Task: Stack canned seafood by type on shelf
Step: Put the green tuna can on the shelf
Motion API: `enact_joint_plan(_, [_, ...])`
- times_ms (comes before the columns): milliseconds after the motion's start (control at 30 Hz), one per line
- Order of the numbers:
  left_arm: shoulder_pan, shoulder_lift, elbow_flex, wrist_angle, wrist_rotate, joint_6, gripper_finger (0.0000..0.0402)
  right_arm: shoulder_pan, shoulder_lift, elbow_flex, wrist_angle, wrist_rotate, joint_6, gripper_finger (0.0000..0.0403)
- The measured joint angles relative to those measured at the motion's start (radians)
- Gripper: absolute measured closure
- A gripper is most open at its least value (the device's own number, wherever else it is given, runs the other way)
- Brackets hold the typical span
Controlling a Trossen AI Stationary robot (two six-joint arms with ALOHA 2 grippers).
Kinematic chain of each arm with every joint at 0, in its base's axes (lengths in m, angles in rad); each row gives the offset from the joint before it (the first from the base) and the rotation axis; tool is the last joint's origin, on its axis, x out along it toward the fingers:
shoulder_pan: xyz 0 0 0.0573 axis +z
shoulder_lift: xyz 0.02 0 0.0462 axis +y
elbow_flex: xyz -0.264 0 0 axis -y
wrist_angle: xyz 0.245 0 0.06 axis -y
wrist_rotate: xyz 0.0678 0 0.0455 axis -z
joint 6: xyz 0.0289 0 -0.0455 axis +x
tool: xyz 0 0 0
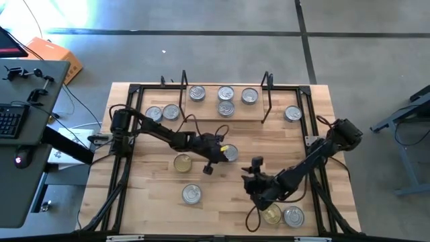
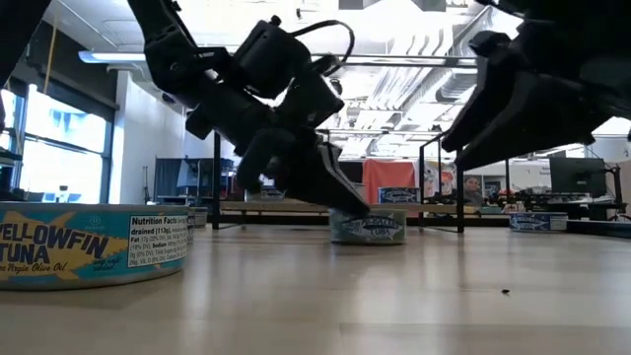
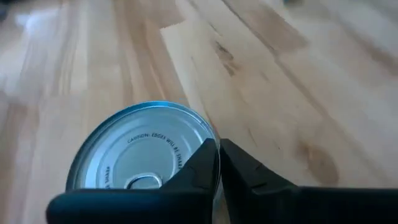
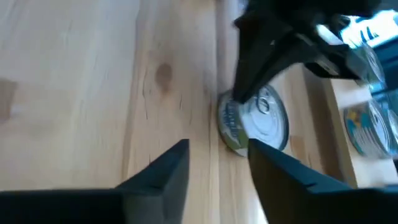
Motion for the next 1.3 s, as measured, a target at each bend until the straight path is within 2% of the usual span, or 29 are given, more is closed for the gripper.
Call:
enact_joint_plan(133, [0.000,-0.055,0.006,0.020,0.001,-0.136,0.0398,-0.041,0.008,0.000,0.008,0.006,-0.101,0.0201])
enact_joint_plan(233, [0.000,-0.072,0.006,0.015,0.002,-0.183,0.0399,-0.077,0.015,0.000,0.031,0.020,-0.137,0.0183])
enact_joint_plan(367, [-0.003,-0.087,0.006,0.019,0.003,-0.186,0.0400,-0.128,0.042,0.000,0.085,0.029,-0.150,0.0178])
enact_joint_plan(500, [-0.005,-0.086,0.006,0.009,0.002,-0.186,0.0401,-0.177,0.103,0.000,0.136,-0.005,-0.162,0.0178])
enact_joint_plan(600, [-0.008,-0.086,0.006,0.016,0.003,-0.186,0.0401,-0.205,0.147,0.000,0.181,0.031,-0.133,0.0179])
enact_joint_plan(700, [-0.014,-0.086,0.006,0.014,0.000,-0.184,0.0401,-0.221,0.164,0.000,0.200,0.045,-0.082,0.0194])
enact_joint_plan(800, [-0.022,-0.115,0.006,-0.034,-0.025,-0.151,0.0401,-0.221,0.171,0.000,0.202,0.042,-0.030,0.0244])
enact_joint_plan(867, [-0.032,-0.158,0.006,-0.095,-0.082,-0.113,0.0401,-0.219,0.169,0.002,0.211,0.036,0.001,0.0282])
enact_joint_plan(967, [-0.071,-0.239,0.006,-0.187,-0.232,-0.046,0.0401,-0.231,0.170,-0.001,0.248,0.008,0.009,0.0281])
enact_joint_plan(1033, [-0.103,-0.282,0.006,-0.223,-0.294,0.018,0.0396,-0.250,0.170,0.000,0.289,-0.022,0.010,0.0281])
enact_joint_plan(1067, [-0.119,-0.300,0.002,-0.245,-0.290,0.039,0.0390,-0.260,0.170,0.000,0.308,-0.032,0.005,0.0281])
enact_joint_plan(1200, [-0.168,-0.334,0.000,-0.340,-0.141,0.185,0.0363,-0.312,0.171,-0.001,0.436,-0.074,-0.060,0.0281])
enact_joint_plan(1300, [-0.192,-0.333,-0.001,-0.359,-0.146,0.211,0.0351,-0.347,0.171,-0.001,0.534,-0.121,-0.122,0.0281])
